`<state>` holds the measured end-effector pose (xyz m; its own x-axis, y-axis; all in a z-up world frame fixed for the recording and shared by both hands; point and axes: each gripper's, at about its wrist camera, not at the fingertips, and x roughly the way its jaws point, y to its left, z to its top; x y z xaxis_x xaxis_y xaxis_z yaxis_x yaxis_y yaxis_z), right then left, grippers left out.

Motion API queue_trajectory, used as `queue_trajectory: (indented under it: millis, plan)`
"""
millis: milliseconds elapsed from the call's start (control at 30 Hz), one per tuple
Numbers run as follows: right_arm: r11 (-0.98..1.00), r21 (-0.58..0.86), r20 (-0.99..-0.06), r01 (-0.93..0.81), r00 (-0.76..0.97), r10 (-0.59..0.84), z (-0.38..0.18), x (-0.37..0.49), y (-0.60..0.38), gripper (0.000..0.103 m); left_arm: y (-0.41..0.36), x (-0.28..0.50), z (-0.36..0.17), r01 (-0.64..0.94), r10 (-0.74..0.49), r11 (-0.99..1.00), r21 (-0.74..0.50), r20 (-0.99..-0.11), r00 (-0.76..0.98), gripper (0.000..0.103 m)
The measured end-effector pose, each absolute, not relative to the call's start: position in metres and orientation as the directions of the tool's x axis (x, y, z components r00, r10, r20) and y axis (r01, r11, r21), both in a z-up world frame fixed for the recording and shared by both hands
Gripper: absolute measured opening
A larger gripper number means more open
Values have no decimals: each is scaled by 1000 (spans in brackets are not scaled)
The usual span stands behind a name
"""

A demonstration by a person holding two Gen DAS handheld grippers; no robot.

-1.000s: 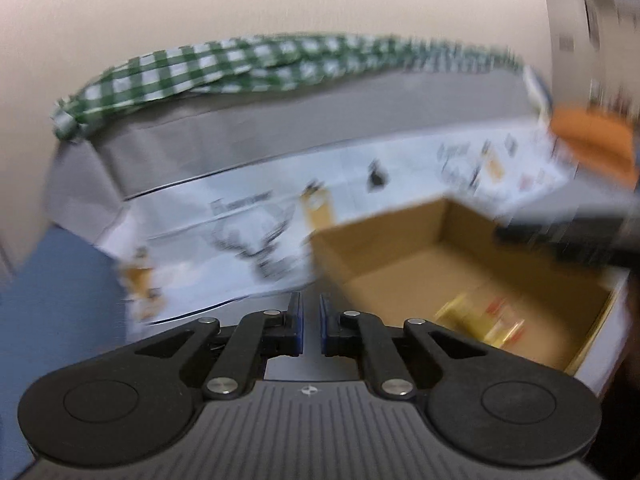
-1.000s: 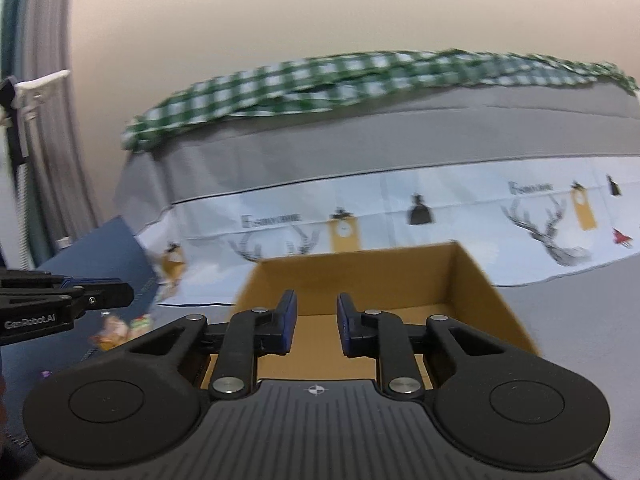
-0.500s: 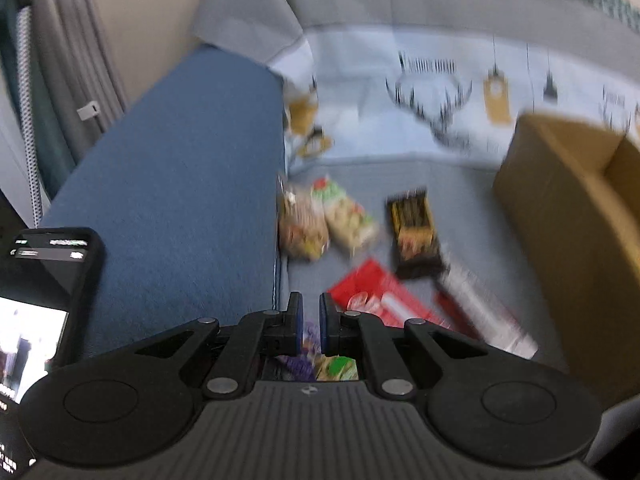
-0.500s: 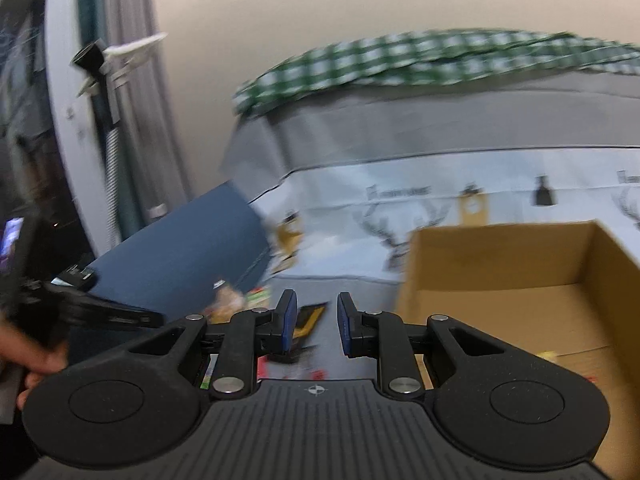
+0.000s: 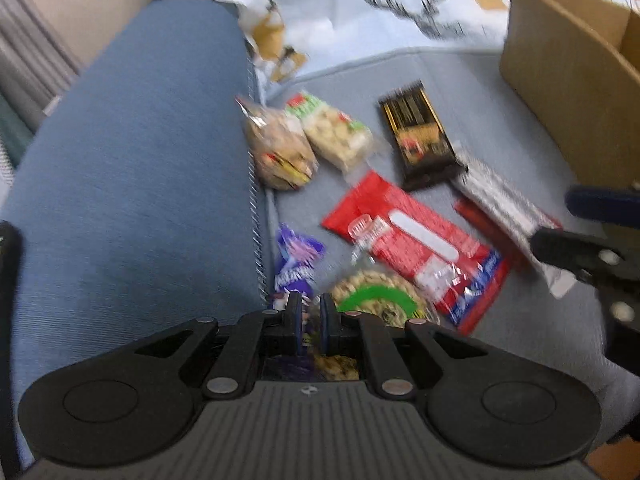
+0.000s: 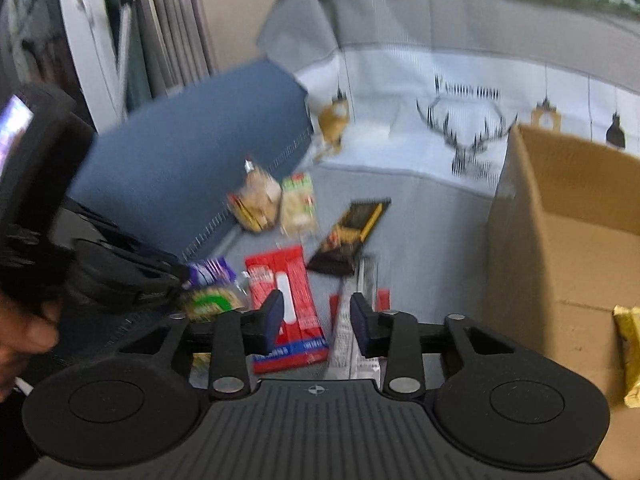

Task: Organize snacks
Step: 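Move both open tools back to the snack pile, then grasp the purple cow-print bar with the left tool while the right tool grasps the silver packet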

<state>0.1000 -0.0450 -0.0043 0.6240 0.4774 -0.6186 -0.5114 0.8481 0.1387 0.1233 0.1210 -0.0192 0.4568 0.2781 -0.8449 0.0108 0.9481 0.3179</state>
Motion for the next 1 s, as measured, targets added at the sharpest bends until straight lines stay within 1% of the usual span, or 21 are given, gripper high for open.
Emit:
queue_trajectory:
  millis: [100,233,333,400,433,467,600,700,733,800,833,933,1000]
  plan:
    - [858,130,-657,-498,605,451,-17,115,-36,43,117,126,-31,27,291,942,336,-852,435,10]
    - [872,81,-701,-482,595,394,-32,125,-27,44,119,126,-30,10,295,942,335,-841,453,9]
    - [886,58,-744,-460,572,345,-46,133,-24,44,114,125,-25,10,321,926,378,-798,510,10]
    - [894,52,-768,-446,554,321,-52,136,-24,44,107,121,-21,22,345,904,427,-757,556,19]
    - [896,50,-774,-441,550,314,-54,137,-25,40,105,120,-20,29,348,897,442,-744,571,28]
    - [898,44,-774,-438,553,307,-54,136,-26,39,103,121,-21,38,352,890,455,-738,575,33]
    - [896,36,-765,-442,565,309,-52,133,-28,37,91,127,-41,90,437,820,565,-720,539,36]
    - [896,35,-754,-442,576,314,-47,128,-32,36,87,131,-55,115,494,765,633,-693,525,34]
    - [894,34,-752,-446,578,317,-45,126,-33,36,89,133,-57,112,501,764,636,-693,519,30]
    - [888,38,-745,-458,579,330,-39,120,-36,36,93,137,-60,111,506,770,629,-707,494,18]
    - [885,39,-741,-465,580,338,-36,117,-36,36,95,137,-61,110,505,774,624,-712,488,15]
    - [869,51,-736,-492,570,366,-29,105,-39,36,98,135,-54,94,480,795,599,-717,505,13]
    - [854,66,-730,-516,558,394,-26,95,-42,36,102,131,-41,60,435,832,551,-717,544,13]
